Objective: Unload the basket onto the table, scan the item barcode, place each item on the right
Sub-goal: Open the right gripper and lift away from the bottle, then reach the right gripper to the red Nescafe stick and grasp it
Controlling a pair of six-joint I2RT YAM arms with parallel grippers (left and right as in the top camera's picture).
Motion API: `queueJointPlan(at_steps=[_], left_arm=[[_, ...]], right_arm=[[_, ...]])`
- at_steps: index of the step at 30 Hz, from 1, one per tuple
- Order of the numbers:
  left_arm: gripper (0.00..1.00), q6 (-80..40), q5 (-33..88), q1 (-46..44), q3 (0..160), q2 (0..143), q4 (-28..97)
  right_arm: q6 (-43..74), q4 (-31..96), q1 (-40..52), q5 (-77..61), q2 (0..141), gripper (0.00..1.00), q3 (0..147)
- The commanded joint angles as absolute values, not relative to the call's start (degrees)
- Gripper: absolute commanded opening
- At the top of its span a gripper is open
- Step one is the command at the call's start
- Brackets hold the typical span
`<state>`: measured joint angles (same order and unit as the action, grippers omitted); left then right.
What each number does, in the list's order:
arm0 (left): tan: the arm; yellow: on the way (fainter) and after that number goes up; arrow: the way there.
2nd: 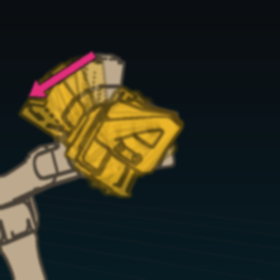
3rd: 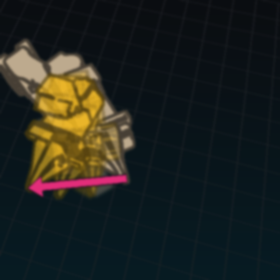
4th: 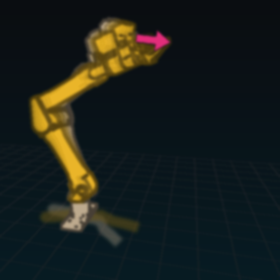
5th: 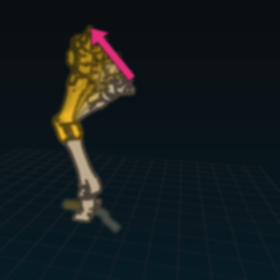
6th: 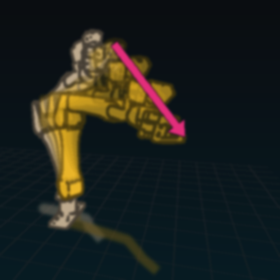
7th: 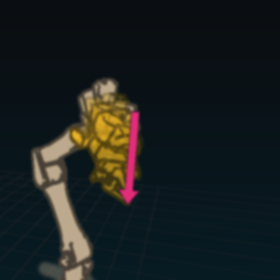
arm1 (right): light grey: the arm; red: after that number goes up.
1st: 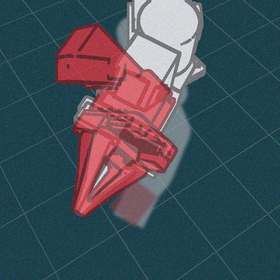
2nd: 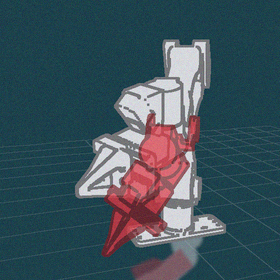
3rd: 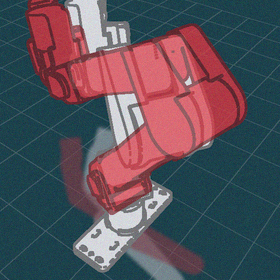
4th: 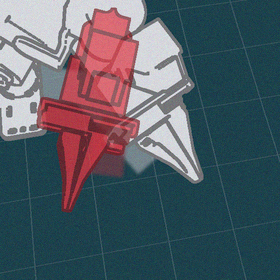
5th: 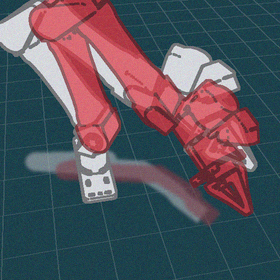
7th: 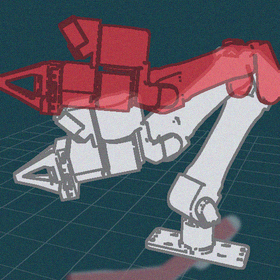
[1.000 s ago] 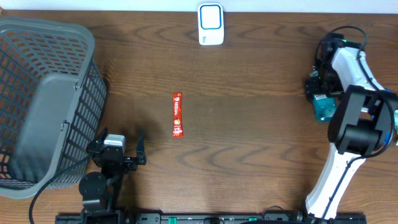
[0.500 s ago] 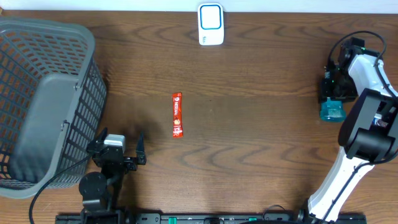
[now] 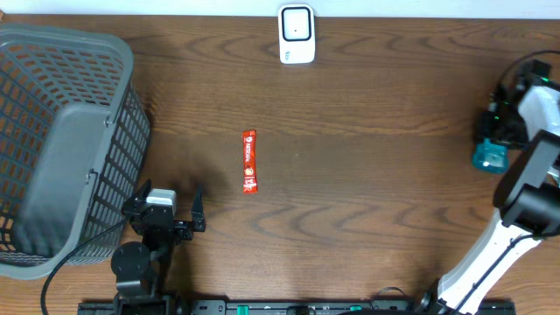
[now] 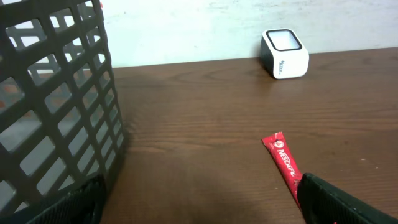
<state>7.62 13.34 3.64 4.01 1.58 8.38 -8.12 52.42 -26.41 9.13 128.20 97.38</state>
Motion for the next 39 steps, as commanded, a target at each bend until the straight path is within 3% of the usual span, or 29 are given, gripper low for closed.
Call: queueJointPlan(at_steps=[1,7,8,10,14,15,18,24,30,39], left_arm=[[0.98,8.3,13.6,3.4,3.1,1.4,9.8],[0.98,8.3,13.6,3.4,3.1,1.4,9.8],[0.98,8.3,13.6,3.4,3.1,1.4,9.8],[0.98,8.3,13.6,3.4,3.1,1.4,9.8],[0.98,8.3,13.6,3.4,3.1,1.4,9.8],[0.98,8.3,13.6,3.4,3.1,1.4,9.8],[0.98,8.3,13.6,3.4,3.1,1.4,9.8],[0.98,8.3,13.6,3.4,3.1,1.4,9.8],[0.98,8.3,13.6,3.4,3.1,1.4,9.8],[0.98,8.3,13.6,3.4,3.1,1.4,9.8]], right_arm=[[-6.6,51.9,-30.7,11.0,130.9,0.46,95.2],[-3.9,51.0,-34.8,10.5,130.9,0.47,95.5],[-3.4,51.2,-35.1,9.9,130.9,0.5,95.9],[-2.3,52.7,-35.5,7.7,130.9,0.66,97.6],[0.5,59.4,-35.4,4.9,130.8,0.79,104.9],[1.5,61.8,-35.2,4.4,130.8,0.93,107.7],[3.0,68.8,-34.4,3.5,130.7,0.99,116.1],[6.1,79.8,-30.6,3.4,128.5,0.99,133.6],[10.7,80.6,-23.7,-2.6,123.0,0.99,136.3],[17.7,81.9,-1.1,-7.4,122.6,0.99,133.8]])
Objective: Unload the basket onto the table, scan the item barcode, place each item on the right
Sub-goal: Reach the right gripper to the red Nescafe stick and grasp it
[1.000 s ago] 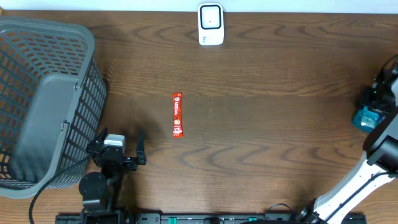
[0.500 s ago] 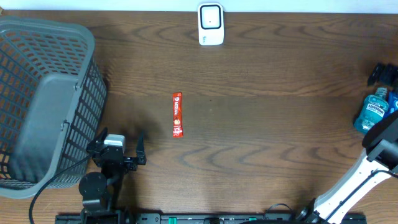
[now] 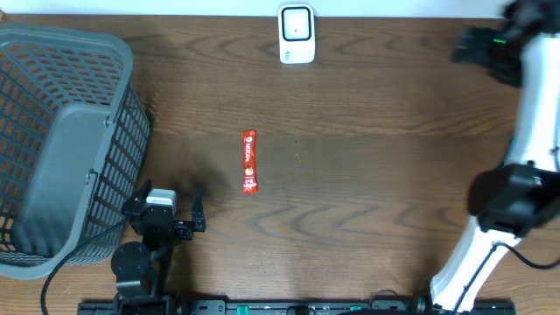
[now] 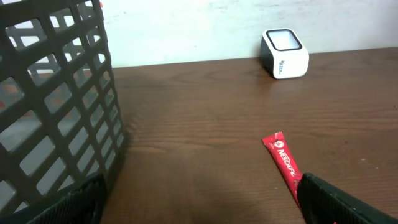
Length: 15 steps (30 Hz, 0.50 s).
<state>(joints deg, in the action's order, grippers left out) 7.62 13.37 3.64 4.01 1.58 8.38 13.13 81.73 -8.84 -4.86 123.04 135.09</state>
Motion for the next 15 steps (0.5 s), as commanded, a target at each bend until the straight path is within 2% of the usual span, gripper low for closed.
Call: queueJointPlan(at_steps=[1,3,6,7,8,9,15], left_arm=[[0.98,8.3,13.6,3.4,3.1,1.4,9.8],[0.98,8.3,13.6,3.4,3.1,1.4,9.8],[0.98,8.3,13.6,3.4,3.1,1.4,9.8],[0.98,8.3,13.6,3.4,3.1,1.4,9.8],[0.98,8.3,13.6,3.4,3.1,1.4,9.8],[0.98,8.3,13.6,3.4,3.1,1.4,9.8],[0.98,8.3,13.6,3.4,3.1,1.4,9.8]], right_arm=[[18.4,81.6,2.4,-7.4,122.6,0.99,133.0],[19.9,79.2,11.8,-7.6,122.6,0.98,130.3],[25.2,74.9,20.8,-7.6,122.6,0.83,126.2],[25.8,72.6,23.7,-7.6,122.7,0.87,124.4],[25.8,70.2,26.0,-7.5,122.7,0.97,122.6],[26.0,67.2,28.6,-7.3,122.7,0.99,120.2],[29.6,53.3,39.6,-4.3,123.1,0.99,108.2]])
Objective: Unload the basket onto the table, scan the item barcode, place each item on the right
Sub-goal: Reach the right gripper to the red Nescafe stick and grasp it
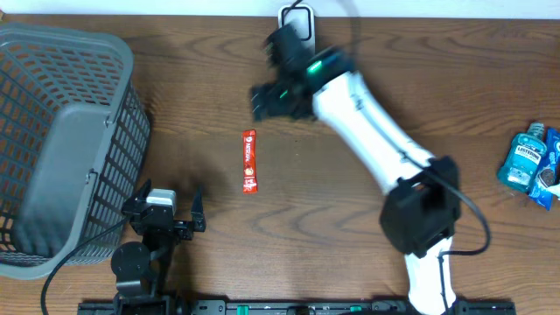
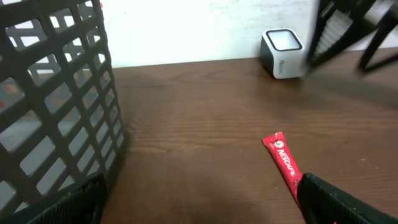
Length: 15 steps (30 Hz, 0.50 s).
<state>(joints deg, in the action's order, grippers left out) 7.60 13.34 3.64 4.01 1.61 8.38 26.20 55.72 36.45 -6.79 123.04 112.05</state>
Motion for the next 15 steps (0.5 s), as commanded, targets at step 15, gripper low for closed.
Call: queueJointPlan(at_steps=[15], left_arm=[[0.98,8.3,13.6,3.4,3.1,1.4,9.8]], right_arm=[[33.8,48.4,49.7,10.6,132.7,0.93,103.3]])
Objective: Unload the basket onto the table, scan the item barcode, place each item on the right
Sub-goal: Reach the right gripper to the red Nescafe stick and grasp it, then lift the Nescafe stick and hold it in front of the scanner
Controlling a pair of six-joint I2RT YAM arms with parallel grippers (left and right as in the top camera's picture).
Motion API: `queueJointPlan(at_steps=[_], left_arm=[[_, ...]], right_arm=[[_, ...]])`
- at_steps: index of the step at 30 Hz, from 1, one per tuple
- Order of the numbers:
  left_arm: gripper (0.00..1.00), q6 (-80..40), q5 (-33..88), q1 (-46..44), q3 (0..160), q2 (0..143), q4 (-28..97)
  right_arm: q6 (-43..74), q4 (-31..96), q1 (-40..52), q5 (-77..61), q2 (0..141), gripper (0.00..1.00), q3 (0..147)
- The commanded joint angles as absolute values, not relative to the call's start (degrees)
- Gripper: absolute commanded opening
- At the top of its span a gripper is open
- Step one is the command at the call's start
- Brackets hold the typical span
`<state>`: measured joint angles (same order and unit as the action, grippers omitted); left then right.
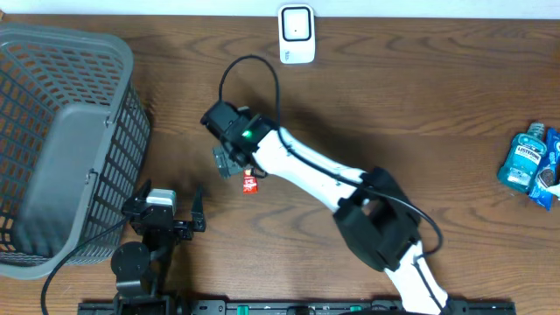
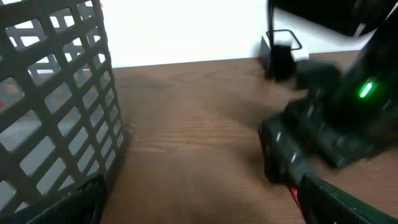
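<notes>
A red Nescafé sachet (image 1: 249, 184) lies on the brown table; only its near end shows, as the right gripper (image 1: 233, 157) hangs right over the rest. The left wrist view shows that gripper as a dark blur with a green light, above a sliver of the sachet (image 2: 292, 192). Whether its fingers are open or shut cannot be made out. The white barcode scanner (image 1: 297, 33) stands at the table's far edge, half hidden in the left wrist view (image 2: 283, 42). My left gripper (image 1: 171, 196) rests open near the front edge, left of the sachet, with nothing between its fingers (image 2: 348, 200).
A large grey mesh basket (image 1: 61, 140) fills the left side, close beside the left gripper (image 2: 199, 214). A blue mouthwash bottle (image 1: 523, 159) and other items lie at the right edge. The right arm (image 1: 350, 184) stretches diagonally across the table's middle.
The right gripper has moved from just below the scanner down and left, and now sits over the sachet's upper part. The sachet and left arm have not moved.
The right gripper was first at the far right edge over the blue bottle, then at the back right corner. Half a second ago it was near the scanner, with the bottle left lying at the right edge. Now it is over the sachet. The left arm stayed still throughout.
</notes>
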<state>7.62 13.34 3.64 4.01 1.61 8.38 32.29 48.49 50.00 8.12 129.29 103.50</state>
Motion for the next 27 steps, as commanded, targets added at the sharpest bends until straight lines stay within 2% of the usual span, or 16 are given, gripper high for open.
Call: queueJointPlan(at_steps=[1,4,8,16,21,24,27], left_arm=[[0.98,8.3,13.6,3.4,3.1,1.4,9.8],[0.98,8.3,13.6,3.4,3.1,1.4,9.8],[0.98,8.3,13.6,3.4,3.1,1.5,9.8],[0.98,8.3,13.6,3.4,3.1,1.5,9.8],[0.98,8.3,13.6,3.4,3.1,1.5,9.8],[0.98,8.3,13.6,3.4,3.1,1.5,9.8],[0.98,8.3,13.6,3.4,3.1,1.5,9.8]], right_arm=[[33.8,48.4,49.6,9.8,133.5,0.89,103.3],[33.9,48.5,49.6,7.0,135.7,0.64,103.3],[36.3,50.7,49.6,6.8,137.0,0.01,103.3],[40.4,62.9,47.1,-5.2,134.6,0.01,108.8],[38.2,80.0,42.1,-25.7,132.5,0.01,117.8],[32.9,85.8,39.2,-42.1,132.4,0.01,119.5],[32.2,95.0,36.3,-52.4,132.4,0.02,119.1]])
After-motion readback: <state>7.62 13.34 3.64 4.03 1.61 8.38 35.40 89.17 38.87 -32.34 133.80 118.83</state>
